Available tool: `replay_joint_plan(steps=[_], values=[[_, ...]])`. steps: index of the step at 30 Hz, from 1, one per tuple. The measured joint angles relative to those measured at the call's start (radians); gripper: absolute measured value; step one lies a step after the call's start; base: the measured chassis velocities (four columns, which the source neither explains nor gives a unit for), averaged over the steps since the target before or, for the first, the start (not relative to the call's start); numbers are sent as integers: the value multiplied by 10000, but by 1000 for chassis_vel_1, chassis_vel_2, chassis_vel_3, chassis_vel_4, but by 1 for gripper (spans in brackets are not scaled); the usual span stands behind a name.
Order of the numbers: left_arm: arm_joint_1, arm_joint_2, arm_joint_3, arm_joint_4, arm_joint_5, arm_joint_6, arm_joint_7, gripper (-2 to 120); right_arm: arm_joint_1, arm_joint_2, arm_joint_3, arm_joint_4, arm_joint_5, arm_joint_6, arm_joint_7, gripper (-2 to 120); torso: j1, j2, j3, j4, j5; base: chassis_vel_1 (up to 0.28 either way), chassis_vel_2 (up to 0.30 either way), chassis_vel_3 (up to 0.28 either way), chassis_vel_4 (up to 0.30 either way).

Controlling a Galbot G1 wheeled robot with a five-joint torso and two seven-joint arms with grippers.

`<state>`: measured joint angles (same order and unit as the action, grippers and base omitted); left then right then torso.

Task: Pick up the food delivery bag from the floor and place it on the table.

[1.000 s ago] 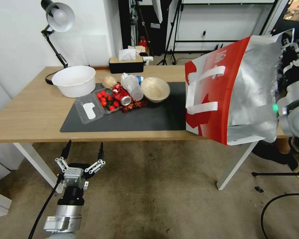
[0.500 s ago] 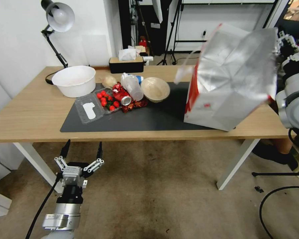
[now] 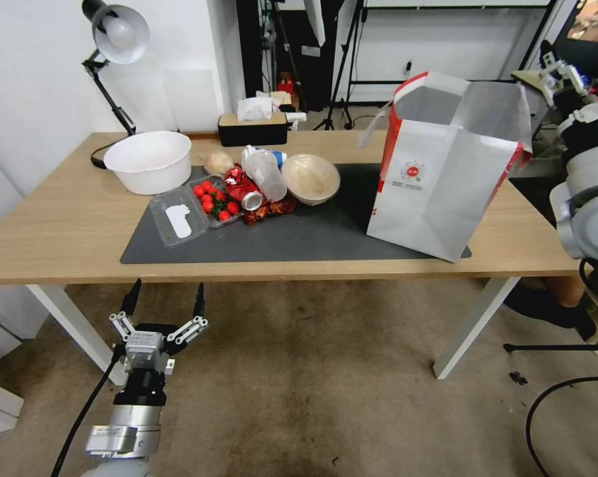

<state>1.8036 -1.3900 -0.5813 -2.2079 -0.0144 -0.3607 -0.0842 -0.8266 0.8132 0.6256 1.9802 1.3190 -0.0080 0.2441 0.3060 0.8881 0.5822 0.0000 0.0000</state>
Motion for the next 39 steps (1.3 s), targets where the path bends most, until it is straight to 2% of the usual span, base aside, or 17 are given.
replay_joint_plan(steps=[8, 16, 23, 30, 36, 39], values=[[-24, 0, 30, 21, -94, -3, 28, 100, -999, 26, 499, 816, -396, 97, -664, 100, 0, 0, -1, 0, -1, 0, 0, 0, 0], [-37, 9, 7, 65, -148, -36, 12, 100, -2432, 680, 1109, 2342, -1618, 147, -1667, 100, 0, 0, -2, 1, -2, 0, 0, 0, 0], [-10, 0, 20, 123, -149, -91, -4, 100, -3328, 1177, 1430, 3166, -2041, 153, -2218, 100, -1, 0, -1, 0, -1, 0, 0, 0, 0], [6, 13, 29, 166, -148, -162, -27, 100, -4781, 2062, 1540, 4125, -2800, 125, -2973, 100, -1, 1, -1, 0, -2, 0, 0, 0, 0], [28, 6, 53, 218, -148, -245, -28, 100, -5580, 2680, 1371, 4384, -3476, 149, -3331, 100, 0, 0, -1, 1, -2, 0, 0, 0, 0], [56, 6, 66, 314, -147, -361, -40, 100, -6256, 3322, 1055, 4446, -4369, 246, -3707, 100, -2, 1, -1, -2, -1, 0, 0, 0, 0]])
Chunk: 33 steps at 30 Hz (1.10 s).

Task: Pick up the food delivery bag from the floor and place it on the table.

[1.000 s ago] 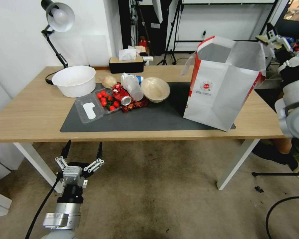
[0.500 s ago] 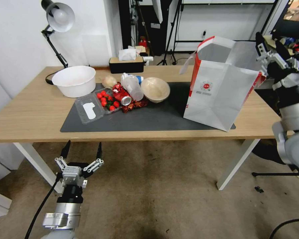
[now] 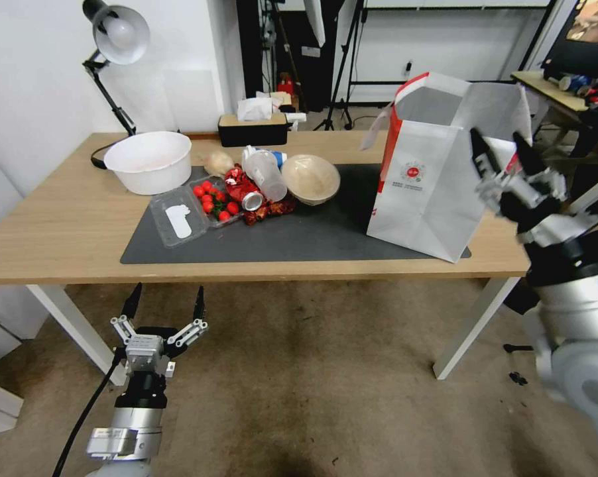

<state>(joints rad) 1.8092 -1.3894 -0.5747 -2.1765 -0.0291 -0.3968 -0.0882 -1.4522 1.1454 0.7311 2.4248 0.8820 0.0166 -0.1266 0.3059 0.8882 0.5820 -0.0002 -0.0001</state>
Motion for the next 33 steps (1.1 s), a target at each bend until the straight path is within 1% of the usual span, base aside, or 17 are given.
replay_joint_plan(steps=[1, 3, 4, 7, 12, 16, 17, 20, 22, 25, 26, 29, 33], values=[[0, 0, 0, 0, 0, 0, 0, 100, 0, 0, 0, 0, 0, 0, 0, 100, 0, 0, 0, 0, 0, 0, 0, 0, 0], [-8, 21, 2, 57, -34, -37, -7, 100, -313, 435, -202, -34, -553, 51, -128, 100, 1, 0, 1, 2, 0, 0, 0, 0, 0], [-8, 21, 2, 57, -34, -37, -7, 100, -313, 435, -202, -34, -553, 51, -128, 100, 1, 0, 1, 2, 0, 0, 0, 0, 0], [-39, 55, -12, 126, -112, -74, -12, 100, -680, 976, -440, -130, -1273, 168, -244, 100, 1, 0, 0, 3, 0, 0, 0, 0, 0], [-71, 67, -18, 233, -164, -120, -13, 100, -1107, 1353, -543, -248, -1778, 386, -261, 100, 1, 0, 1, 3, 1, 0, 0, 0, 0], [-143, 110, -20, 387, -231, -142, -12, 100, -1780, 1943, -620, -483, -2563, 805, -253, 100, 1, -1, 1, 2, 0, 0, 0, 0, 0], [-143, 110, -20, 387, -231, -142, -12, 100, -1780, 1943, -620, -483, -2563, 805, -253, 100, 1, -1, 1, 2, 0, 0, 0, 0, 0], [-210, 162, -18, 542, -273, -149, -3, 100, -2143, 2450, -601, -876, -3226, 1196, -302, 100, 1, 0, 1, 2, 1, 0, 0, 0, 0], [-227, 172, -18, 582, -287, -155, 5, 100, -2199, 2552, -573, -1013, -3401, 1301, -305, 100, 1, 0, 1, 2, 0, 0, 0, 0, 0], [-280, 185, -46, 732, -296, -238, 68, 100, -2311, 2819, -491, -1550, -4174, 1682, -229, 100, 1, -1, 1, 2, 1, 0, 0, 0, 0], [-280, 185, -46, 732, -296, -238, 68, 100, -2311, 2819, -491, -1550, -4174, 1682, -229, 100, 1, -1, 1, 2, 1, 0, 0, 0, 0], [-331, 204, -80, 857, -304, -278, 105, 100, -2496, 3102, -478, -2023, -4867, 1889, -4, 100, 2, -2, 1, 3, 1, 0, 0, 0, 0], [-376, 229, -106, 946, -308, -298, 127, 100, -2710, 3389, -518, -2379, -5223, 2053, 75, 100, 1, -2, 1, 2, 1, 0, 0, 0, 0]])
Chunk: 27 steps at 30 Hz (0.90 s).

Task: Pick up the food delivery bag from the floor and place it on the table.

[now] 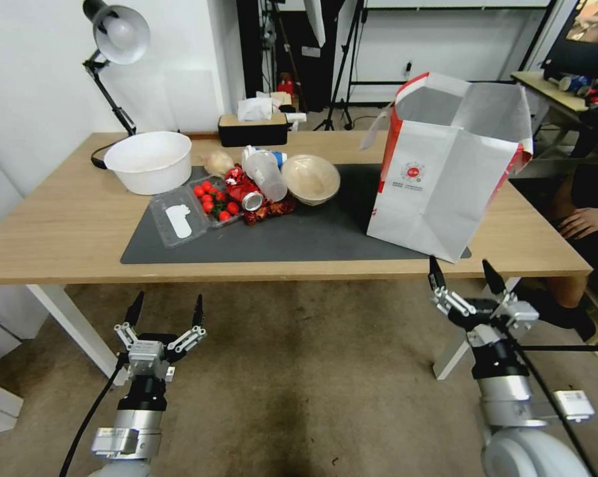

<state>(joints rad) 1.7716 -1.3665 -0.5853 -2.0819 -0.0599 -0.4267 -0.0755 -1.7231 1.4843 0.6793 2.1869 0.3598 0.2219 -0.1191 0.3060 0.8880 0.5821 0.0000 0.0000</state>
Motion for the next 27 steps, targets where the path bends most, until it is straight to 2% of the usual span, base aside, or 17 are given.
replay_joint_plan(steps=[9, 27], values=[[-9, 13, -3, 95, 23, -101, 18, 100, -304, 206, 49, -333, -585, 213, -42, 100, 0, 0, 0, 0, -1, 0, 0, 0, 0], [-3, 35, -77, 156, 113, -154, 49, 100, -215, 238, 80, -623, -697, 363, -128, 100, 0, 1, 0, 0, 0, 0, 0, 0, 0]])
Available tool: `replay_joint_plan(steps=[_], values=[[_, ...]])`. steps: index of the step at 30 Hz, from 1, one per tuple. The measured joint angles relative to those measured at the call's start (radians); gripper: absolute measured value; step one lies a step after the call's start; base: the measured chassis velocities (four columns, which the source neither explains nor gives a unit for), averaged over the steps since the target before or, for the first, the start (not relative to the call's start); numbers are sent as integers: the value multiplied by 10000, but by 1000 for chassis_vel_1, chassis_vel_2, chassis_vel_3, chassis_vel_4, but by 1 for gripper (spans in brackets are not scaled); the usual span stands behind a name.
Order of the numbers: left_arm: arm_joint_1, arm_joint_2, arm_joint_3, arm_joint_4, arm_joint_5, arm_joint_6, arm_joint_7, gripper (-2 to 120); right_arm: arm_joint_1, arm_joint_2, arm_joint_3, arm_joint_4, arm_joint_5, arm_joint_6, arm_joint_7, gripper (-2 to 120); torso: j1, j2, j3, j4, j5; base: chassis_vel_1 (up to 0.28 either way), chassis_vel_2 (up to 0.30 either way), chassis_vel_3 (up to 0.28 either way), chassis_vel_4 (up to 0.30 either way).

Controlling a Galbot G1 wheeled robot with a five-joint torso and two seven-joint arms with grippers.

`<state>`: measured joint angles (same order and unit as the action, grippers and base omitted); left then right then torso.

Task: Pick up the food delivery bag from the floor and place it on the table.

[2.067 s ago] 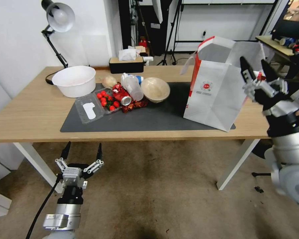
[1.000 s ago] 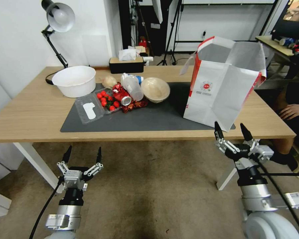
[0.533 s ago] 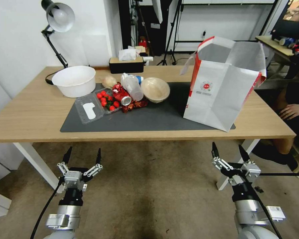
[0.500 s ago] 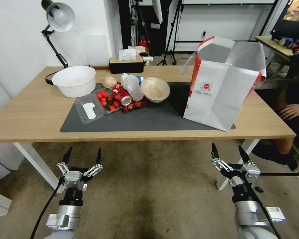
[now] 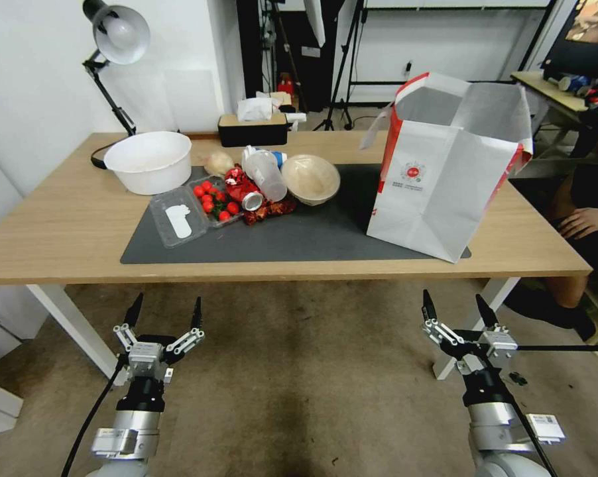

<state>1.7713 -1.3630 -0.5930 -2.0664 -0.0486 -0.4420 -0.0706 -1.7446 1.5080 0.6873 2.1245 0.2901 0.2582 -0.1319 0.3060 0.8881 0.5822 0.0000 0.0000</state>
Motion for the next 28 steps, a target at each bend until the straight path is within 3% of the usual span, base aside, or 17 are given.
replay_joint_plan(steps=[28], values=[[3, 2, 1, -3, 6, 0, 0, 100, 9, -10, -1, 20, 31, -1, 1, 100, 0, 0, 0, 0, 0, 0, 0, 0, 0]])
